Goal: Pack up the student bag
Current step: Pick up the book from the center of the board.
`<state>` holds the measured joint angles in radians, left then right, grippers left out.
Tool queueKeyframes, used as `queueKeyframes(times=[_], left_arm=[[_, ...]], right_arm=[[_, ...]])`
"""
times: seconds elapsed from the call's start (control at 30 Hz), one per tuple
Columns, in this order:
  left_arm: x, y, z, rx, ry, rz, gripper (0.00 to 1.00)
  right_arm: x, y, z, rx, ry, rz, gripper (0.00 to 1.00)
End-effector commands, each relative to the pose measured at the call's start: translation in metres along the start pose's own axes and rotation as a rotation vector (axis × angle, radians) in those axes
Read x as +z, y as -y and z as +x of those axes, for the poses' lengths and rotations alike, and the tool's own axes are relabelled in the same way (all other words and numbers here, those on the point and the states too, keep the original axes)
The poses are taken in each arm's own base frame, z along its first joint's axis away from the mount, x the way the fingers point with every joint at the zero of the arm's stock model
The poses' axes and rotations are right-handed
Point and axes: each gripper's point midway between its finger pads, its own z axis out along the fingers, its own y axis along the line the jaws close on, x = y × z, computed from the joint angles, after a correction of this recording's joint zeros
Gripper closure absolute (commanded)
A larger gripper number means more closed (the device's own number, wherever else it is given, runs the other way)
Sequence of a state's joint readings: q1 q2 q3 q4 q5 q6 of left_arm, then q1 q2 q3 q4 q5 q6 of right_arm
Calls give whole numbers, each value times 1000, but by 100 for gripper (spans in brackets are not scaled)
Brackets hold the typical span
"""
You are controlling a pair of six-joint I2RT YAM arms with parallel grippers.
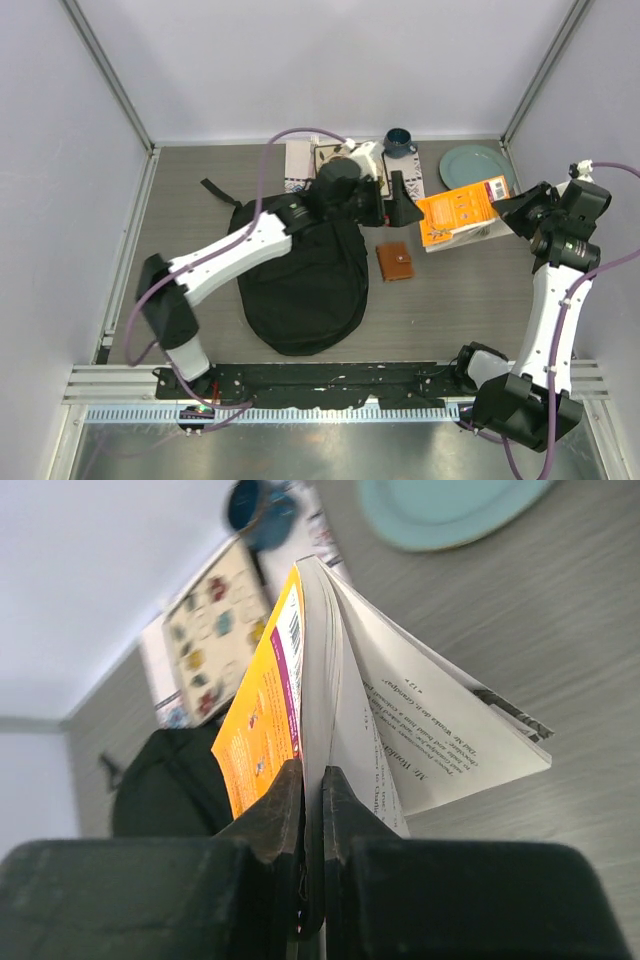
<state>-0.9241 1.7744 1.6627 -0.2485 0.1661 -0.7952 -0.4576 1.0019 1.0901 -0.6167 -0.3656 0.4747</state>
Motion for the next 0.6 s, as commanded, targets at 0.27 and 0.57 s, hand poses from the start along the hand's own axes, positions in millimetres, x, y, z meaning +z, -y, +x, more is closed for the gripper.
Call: queueKeyframes(times=[0.27, 0.57], left_arm=[[-107, -7, -34, 11, 306, 66, 0], [-122, 7, -43, -10, 358, 196, 0]], right_arm=[[-74, -130, 11, 14, -108, -646, 100], [-101, -162, 17, -34, -154, -816, 100]])
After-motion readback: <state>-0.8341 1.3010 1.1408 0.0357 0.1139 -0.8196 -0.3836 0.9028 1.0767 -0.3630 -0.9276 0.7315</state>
